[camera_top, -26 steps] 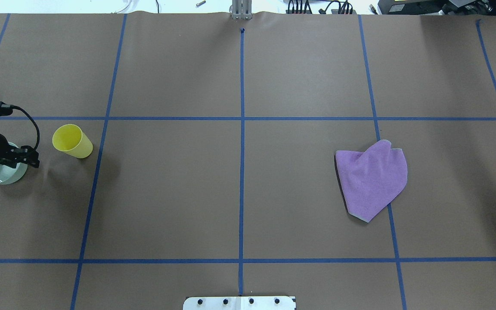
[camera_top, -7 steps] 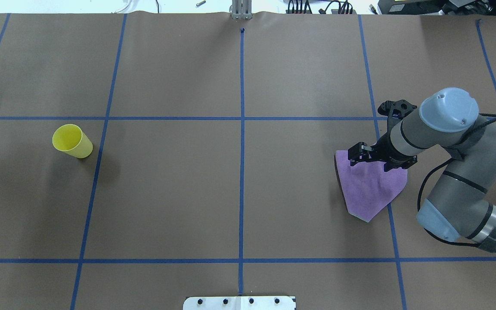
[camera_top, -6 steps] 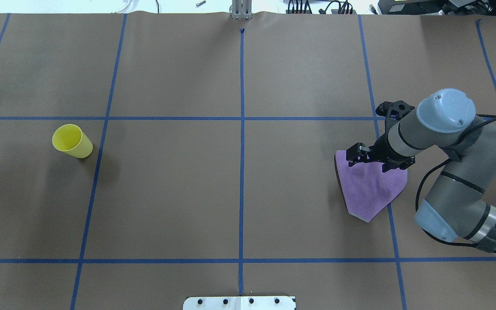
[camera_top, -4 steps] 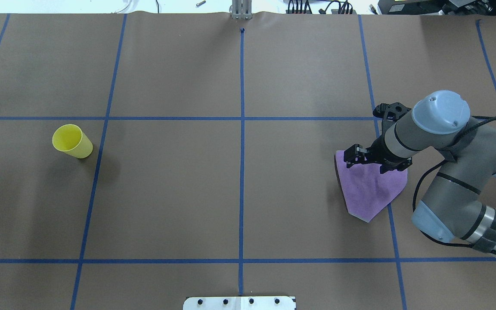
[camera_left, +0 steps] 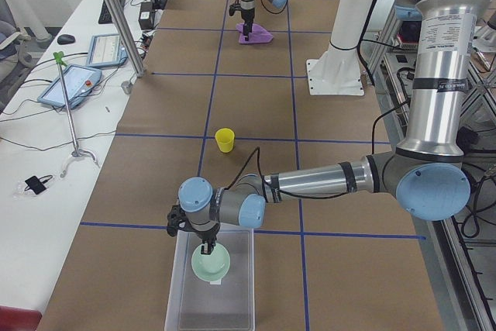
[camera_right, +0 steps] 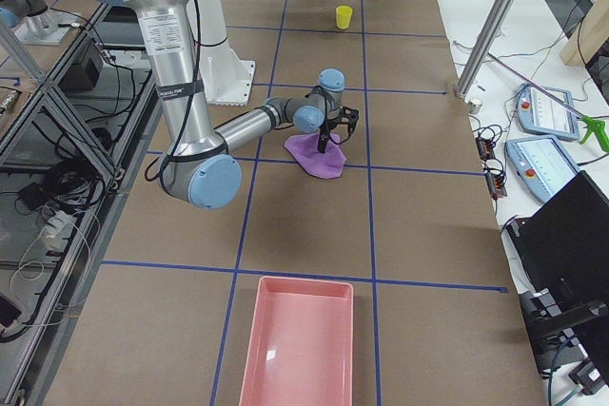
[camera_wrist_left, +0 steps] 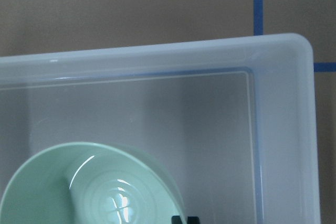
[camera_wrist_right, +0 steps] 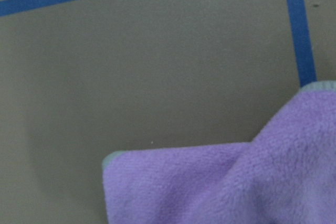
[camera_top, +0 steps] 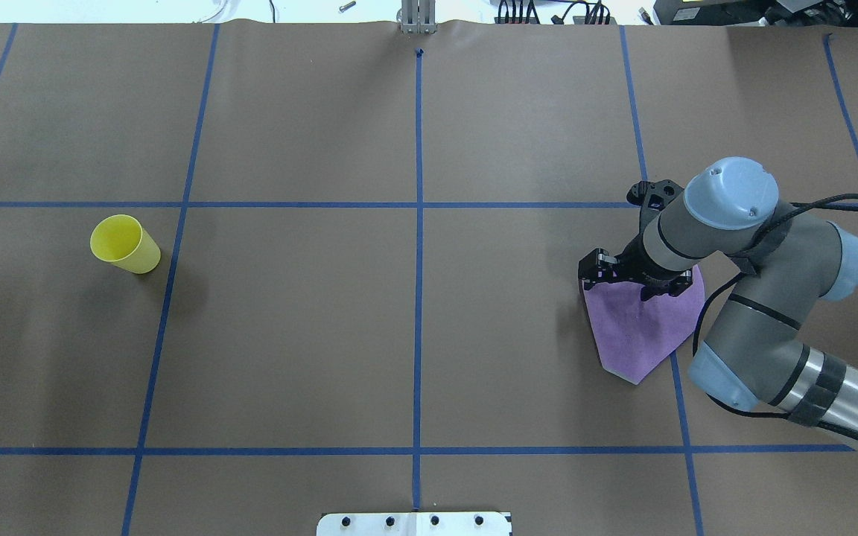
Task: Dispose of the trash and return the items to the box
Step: 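Pinch the purple cloth with the right gripper and lift it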
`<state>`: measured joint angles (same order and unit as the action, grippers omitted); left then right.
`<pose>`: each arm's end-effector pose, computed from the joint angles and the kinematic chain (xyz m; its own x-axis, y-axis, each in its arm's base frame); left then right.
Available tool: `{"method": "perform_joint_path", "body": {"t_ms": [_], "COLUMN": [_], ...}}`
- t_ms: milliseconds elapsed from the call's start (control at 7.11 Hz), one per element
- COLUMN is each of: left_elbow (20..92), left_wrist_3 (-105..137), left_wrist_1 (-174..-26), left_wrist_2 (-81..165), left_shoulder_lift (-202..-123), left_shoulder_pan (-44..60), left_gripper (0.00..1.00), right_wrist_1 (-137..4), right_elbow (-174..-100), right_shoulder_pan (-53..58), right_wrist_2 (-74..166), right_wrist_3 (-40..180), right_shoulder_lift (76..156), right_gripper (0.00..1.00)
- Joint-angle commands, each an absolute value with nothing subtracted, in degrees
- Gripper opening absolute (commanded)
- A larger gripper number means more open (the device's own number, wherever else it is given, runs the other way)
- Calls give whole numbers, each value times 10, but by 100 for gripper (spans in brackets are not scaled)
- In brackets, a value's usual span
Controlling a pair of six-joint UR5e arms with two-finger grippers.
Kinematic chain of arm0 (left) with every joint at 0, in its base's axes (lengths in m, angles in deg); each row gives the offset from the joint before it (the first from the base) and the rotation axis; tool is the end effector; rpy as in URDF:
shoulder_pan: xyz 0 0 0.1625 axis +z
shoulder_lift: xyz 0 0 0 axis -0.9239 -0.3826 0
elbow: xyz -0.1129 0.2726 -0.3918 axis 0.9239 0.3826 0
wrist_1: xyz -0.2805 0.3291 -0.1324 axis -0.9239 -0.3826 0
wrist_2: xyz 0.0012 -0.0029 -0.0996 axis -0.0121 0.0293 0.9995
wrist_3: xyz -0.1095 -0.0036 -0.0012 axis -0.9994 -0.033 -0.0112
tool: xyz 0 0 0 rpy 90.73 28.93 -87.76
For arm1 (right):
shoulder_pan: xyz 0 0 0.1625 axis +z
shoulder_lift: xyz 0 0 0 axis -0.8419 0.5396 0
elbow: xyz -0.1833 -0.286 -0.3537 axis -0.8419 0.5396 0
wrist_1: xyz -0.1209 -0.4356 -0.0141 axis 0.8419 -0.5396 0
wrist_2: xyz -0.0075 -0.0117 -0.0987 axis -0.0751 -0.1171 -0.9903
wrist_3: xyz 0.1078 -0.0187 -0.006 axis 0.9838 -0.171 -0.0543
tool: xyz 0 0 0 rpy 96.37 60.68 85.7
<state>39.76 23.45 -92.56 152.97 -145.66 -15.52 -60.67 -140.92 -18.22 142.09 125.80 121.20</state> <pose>0.0081 -0.5555 0.8152 0.7342 0.0369 -0.6780 -0.0291 0.9993 0.0228 -0.4666 -0.4827 0.4840 0.6497 0.1865 0.7370 -0.1118 0.9823 -0.1501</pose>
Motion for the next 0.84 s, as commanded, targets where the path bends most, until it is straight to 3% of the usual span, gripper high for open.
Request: {"method": "perform_joint_path", "body": {"t_ms": [0,141,703], "left_elbow": [395,396,416], "left_wrist_3": [232,232,180], "left_wrist_1": [-930,-931,-866], "left_wrist_2": [1530,1530,1537], "left_shoulder_lift": [-1469,-1469,-1539], "left_shoulder_pan": [-154,-154,-154], "left_gripper": [69,98,98], "right_wrist_1": [-607,-606,-615], "right_elbow": [-1411,-1411,-1466], "right_shoulder_pan": [-175,-167,-85], "right_wrist_2": [1442,1454,1514], "right_wrist_3": [1254,1254,1247], "right_shoulder_lift": [1214,1215,1252], "right_gripper": [0,0,0]}}
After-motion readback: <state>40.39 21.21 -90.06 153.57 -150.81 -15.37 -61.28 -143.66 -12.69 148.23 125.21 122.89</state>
